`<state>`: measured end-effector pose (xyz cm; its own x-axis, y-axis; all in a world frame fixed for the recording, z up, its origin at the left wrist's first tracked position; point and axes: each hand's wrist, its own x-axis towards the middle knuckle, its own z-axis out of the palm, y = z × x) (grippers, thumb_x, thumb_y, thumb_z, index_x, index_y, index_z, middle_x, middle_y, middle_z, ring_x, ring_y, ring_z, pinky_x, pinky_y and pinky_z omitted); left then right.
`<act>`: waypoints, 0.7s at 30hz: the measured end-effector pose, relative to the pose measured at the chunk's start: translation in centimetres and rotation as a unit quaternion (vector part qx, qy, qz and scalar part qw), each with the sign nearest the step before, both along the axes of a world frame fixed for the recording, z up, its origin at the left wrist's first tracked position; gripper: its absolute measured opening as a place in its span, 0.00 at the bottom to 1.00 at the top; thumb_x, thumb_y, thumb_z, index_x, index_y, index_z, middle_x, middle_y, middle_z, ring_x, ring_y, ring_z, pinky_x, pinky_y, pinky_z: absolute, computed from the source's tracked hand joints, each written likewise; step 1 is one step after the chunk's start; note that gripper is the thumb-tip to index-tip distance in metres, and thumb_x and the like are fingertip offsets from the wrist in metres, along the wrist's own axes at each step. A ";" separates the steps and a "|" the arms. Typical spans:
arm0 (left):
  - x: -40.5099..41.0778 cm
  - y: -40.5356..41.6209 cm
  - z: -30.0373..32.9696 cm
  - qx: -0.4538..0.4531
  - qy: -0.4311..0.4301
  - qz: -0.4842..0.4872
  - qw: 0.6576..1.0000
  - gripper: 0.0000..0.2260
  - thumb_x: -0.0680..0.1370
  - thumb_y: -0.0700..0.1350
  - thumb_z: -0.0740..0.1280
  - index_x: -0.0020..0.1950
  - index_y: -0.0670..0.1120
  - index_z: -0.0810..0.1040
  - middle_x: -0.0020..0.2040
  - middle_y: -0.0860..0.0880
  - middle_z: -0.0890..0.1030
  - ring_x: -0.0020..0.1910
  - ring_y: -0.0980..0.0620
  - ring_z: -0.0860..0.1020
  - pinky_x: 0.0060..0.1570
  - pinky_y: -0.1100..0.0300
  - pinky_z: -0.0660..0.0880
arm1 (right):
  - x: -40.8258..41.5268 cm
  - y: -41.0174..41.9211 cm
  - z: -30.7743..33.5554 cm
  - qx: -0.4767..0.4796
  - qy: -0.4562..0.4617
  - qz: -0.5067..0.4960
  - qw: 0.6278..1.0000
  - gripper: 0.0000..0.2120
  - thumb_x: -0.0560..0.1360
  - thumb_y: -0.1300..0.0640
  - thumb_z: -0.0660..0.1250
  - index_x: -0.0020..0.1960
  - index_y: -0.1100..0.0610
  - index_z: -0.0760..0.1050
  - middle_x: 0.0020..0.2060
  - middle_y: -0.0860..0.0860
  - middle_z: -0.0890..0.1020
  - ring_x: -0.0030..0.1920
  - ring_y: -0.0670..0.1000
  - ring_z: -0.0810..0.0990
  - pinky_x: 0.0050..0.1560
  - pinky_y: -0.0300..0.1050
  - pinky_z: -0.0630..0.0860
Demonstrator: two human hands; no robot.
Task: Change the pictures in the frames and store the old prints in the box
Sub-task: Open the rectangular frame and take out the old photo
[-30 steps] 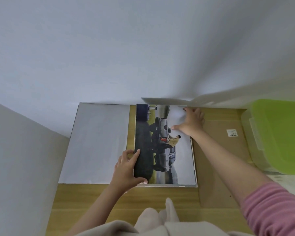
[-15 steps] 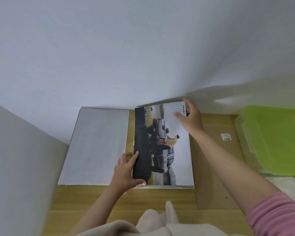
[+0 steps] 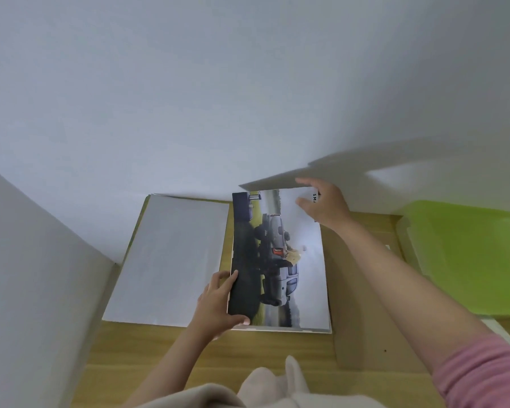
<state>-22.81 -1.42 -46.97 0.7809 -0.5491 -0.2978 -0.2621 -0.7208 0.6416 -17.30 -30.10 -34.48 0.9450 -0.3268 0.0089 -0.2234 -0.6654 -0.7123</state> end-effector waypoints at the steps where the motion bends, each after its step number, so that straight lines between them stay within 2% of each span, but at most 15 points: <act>1: 0.0 0.0 0.0 -0.006 0.004 0.003 1.000 0.48 0.62 0.58 0.76 0.75 0.52 0.55 0.69 0.52 0.60 0.65 0.49 0.66 0.63 0.54 0.71 | -0.1 0.1 0.1 -0.004 0.008 0.011 1.000 0.20 0.73 0.59 0.69 0.64 0.52 0.75 0.50 0.43 0.81 0.29 0.32 0.75 0.46 0.44 0.79; 2: -0.1 0.0 0.1 -0.013 0.009 0.008 1.000 0.47 0.62 0.58 0.76 0.75 0.51 0.56 0.69 0.52 0.60 0.64 0.50 0.66 0.63 0.54 0.71 | -0.2 0.3 0.3 -0.012 0.016 0.024 0.999 0.19 0.73 0.59 0.69 0.63 0.52 0.76 0.53 0.45 0.81 0.25 0.36 0.76 0.40 0.43 0.81; 4: 0.0 0.0 0.2 -0.028 0.028 0.021 0.999 0.47 0.61 0.55 0.77 0.75 0.51 0.57 0.68 0.53 0.61 0.62 0.50 0.67 0.61 0.55 0.73 | -0.5 0.5 0.6 -0.025 0.024 0.038 0.999 0.16 0.74 0.59 0.68 0.61 0.52 0.77 0.59 0.49 0.80 0.28 0.45 0.80 0.33 0.45 0.81; 5: -0.1 0.0 0.3 -0.039 0.038 0.030 0.998 0.46 0.62 0.53 0.77 0.74 0.50 0.58 0.66 0.54 0.61 0.60 0.50 0.68 0.58 0.56 0.75 | -0.7 0.5 0.8 -0.024 0.016 0.036 0.999 0.15 0.74 0.59 0.68 0.60 0.52 0.78 0.58 0.49 0.80 0.28 0.46 0.80 0.31 0.44 0.80; 8: -0.2 0.0 0.6 -0.084 0.062 0.067 0.992 0.40 0.65 0.47 0.77 0.73 0.49 0.60 0.62 0.55 0.63 0.56 0.51 0.72 0.54 0.60 0.78 | -1.3 0.6 1.7 0.002 -0.032 0.021 0.999 0.12 0.74 0.62 0.67 0.56 0.53 0.80 0.50 0.49 0.82 0.28 0.35 0.76 0.28 0.27 0.73; 10: -0.2 0.0 0.8 -0.108 0.059 0.093 0.988 0.37 0.67 0.45 0.76 0.72 0.51 0.62 0.61 0.55 0.65 0.57 0.51 0.72 0.57 0.59 0.76 | -1.9 0.6 3.0 0.044 -0.067 0.005 0.997 0.11 0.74 0.64 0.67 0.54 0.54 0.81 0.47 0.48 0.82 0.34 0.33 0.77 0.31 0.25 0.71; 13: 0.0 0.1 0.9 -0.161 0.044 0.122 0.978 0.32 0.68 0.42 0.75 0.69 0.53 0.66 0.60 0.54 0.71 0.57 0.52 0.74 0.59 0.56 0.74 | -2.8 0.2 4.6 0.113 -0.124 -0.027 0.985 0.12 0.73 0.64 0.68 0.51 0.50 0.81 0.49 0.47 0.82 0.43 0.40 0.80 0.37 0.29 0.74; 17: 0.1 -0.4 2.3 -0.202 0.033 0.133 0.970 0.26 0.71 0.42 0.73 0.66 0.53 0.71 0.52 0.54 0.78 0.52 0.57 0.77 0.48 0.68 0.74 | -4.5 -1.3 5.7 0.148 -0.177 -0.076 0.970 0.12 0.72 0.65 0.70 0.51 0.51 0.81 0.48 0.48 0.83 0.44 0.42 0.81 0.44 0.35 0.77; 21: -0.4 -1.1 4.4 -0.243 0.050 0.143 0.958 0.24 0.73 0.39 0.71 0.65 0.55 0.71 0.50 0.50 0.77 0.46 0.51 0.80 0.42 0.66 0.78 | -6.9 -3.1 5.1 0.168 -0.202 -0.150 0.953 0.12 0.72 0.66 0.70 0.53 0.54 0.80 0.50 0.52 0.83 0.46 0.48 0.81 0.51 0.43 0.79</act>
